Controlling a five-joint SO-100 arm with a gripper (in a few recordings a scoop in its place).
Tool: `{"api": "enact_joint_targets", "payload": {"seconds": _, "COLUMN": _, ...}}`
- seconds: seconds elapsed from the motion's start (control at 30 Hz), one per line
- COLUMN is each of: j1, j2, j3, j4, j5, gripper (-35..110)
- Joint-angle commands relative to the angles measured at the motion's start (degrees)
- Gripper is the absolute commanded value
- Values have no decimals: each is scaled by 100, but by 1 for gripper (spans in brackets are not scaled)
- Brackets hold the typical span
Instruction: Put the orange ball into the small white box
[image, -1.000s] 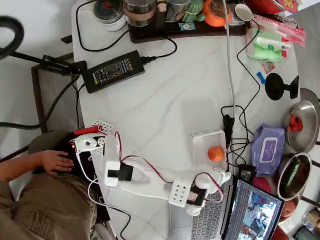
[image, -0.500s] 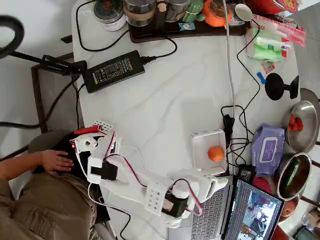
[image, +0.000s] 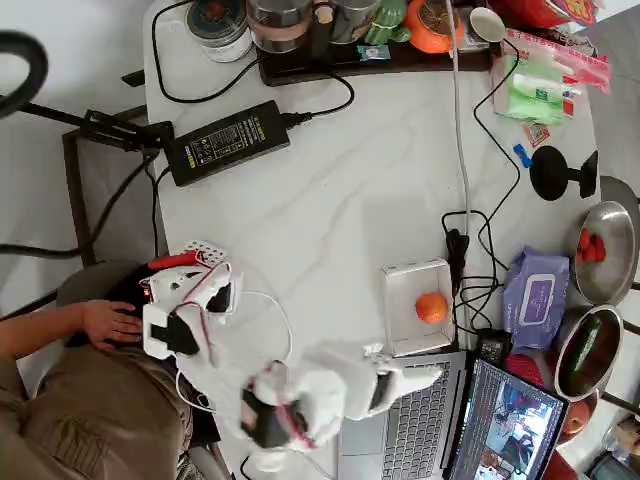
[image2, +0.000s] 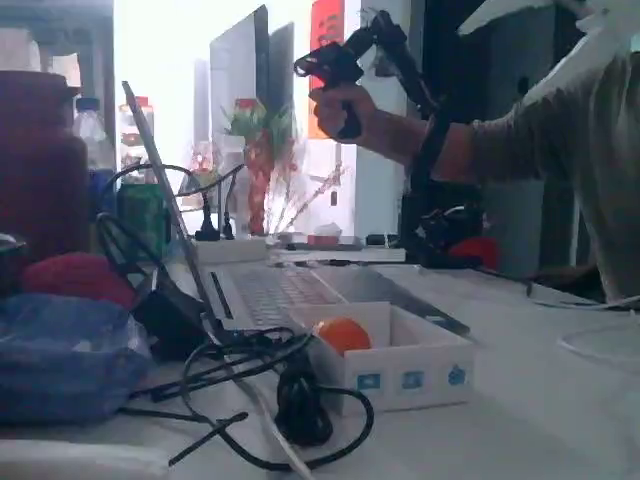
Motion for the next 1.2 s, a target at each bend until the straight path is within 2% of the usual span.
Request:
{"api": "enact_joint_targets", "payload": {"seconds": 0.0, "j1": -290, "j2": 545, "j3": -44, "j4": 325, "j5": -9, "gripper": 34}}
{"api": "enact_joint_targets", "payload": {"seconds": 0.13, "j1": -642, "j2": 940, "j3": 149, "j4": 334, "j5": 18, "gripper": 34}}
{"api": "enact_joint_targets", "payload": {"seconds": 0.27, "j1": -703, "j2": 1468, "j3": 1011, "j4": 281, "j5": 343, "gripper": 34}}
{"api": "enact_joint_targets", "payload": {"seconds": 0.57, "j1": -1160, "j2": 2883, "j3": 2470, "j4": 211, "j5": 334, "gripper": 34}}
{"api": "enact_joint_targets", "payload": {"seconds": 1.0, "j1": -1178, "j2": 4430, "j3": 4043, "j4": 193, "j5": 246, "gripper": 34}}
{"api": "enact_joint_targets", "payload": {"seconds": 1.17, "j1": -1178, "j2": 4878, "j3": 4685, "j4": -255, "j5": 237, "gripper": 34}}
